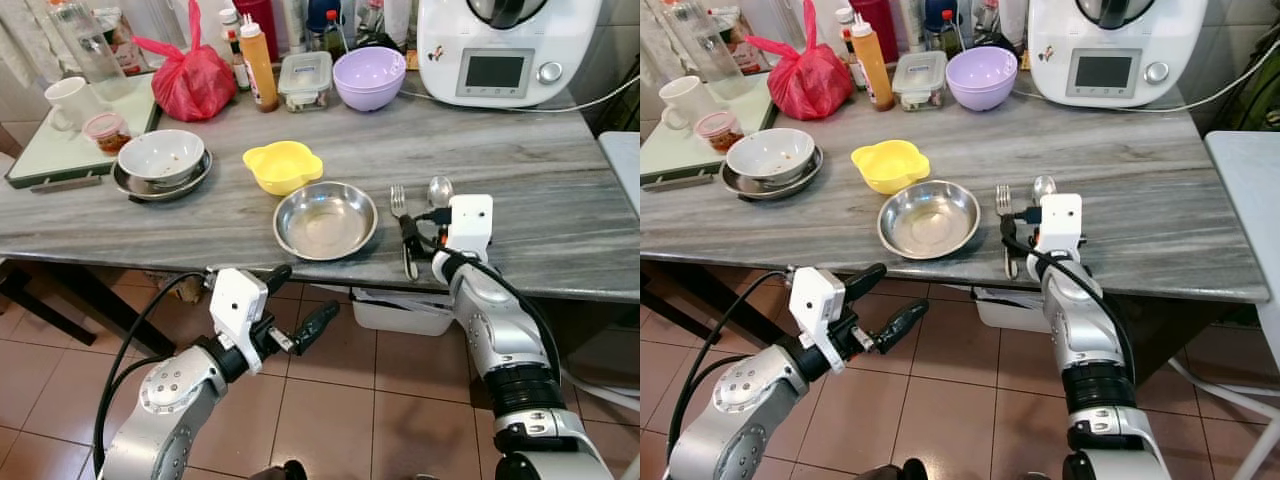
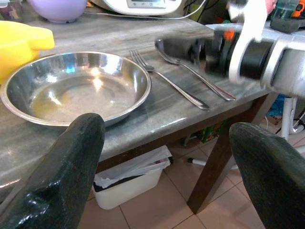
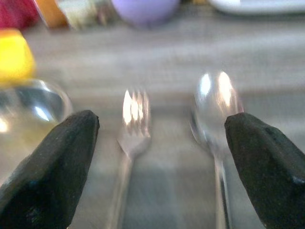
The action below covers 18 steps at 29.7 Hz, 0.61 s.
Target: Setting the table
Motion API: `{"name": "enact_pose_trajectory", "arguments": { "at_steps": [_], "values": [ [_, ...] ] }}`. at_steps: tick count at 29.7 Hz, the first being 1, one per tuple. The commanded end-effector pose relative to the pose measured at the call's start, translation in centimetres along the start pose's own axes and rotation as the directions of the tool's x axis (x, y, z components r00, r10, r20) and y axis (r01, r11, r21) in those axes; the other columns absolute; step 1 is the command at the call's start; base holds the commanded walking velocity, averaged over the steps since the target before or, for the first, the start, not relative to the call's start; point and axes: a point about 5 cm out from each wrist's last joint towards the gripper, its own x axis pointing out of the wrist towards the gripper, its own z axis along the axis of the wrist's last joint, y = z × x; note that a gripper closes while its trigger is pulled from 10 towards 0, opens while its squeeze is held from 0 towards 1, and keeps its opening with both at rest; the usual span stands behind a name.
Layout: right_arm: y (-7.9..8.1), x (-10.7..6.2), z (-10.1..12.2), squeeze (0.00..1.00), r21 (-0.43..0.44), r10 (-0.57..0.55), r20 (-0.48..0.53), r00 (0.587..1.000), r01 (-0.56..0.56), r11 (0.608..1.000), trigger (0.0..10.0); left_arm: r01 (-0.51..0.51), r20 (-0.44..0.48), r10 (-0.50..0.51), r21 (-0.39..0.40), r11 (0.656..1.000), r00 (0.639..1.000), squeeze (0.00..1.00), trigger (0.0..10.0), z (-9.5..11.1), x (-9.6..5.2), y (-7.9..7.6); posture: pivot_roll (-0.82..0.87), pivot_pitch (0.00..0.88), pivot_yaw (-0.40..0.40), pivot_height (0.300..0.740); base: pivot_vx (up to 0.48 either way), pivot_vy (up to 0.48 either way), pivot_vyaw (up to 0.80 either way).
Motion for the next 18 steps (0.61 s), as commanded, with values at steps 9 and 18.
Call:
{"name": "enact_pose_trajectory", "arguments": {
  "at_steps": [9,18],
  "values": [
    [0.6,-0.3,4.7,1.00,-0.079,0.001,0.230,0.973,0.017,0.997,10.0,-0.024,-0.013,0.024,0.017,1.000,1.000,0.00,10.0,-0.1,-0.5,0.5,-0.09,0.122,0.152,0.740,0.000,0.000,0.00],
    [0.5,-2.8,5.4,1.00,-0.170,0.013,0.289,0.957,0.038,0.985,10.0,-0.090,0.003,0.090,0.007,0.996,0.996,0.00,10.0,-0.2,-0.7,0.8,-0.10,0.119,0.147,0.740,0.000,0.000,0.00]
  ]
}}
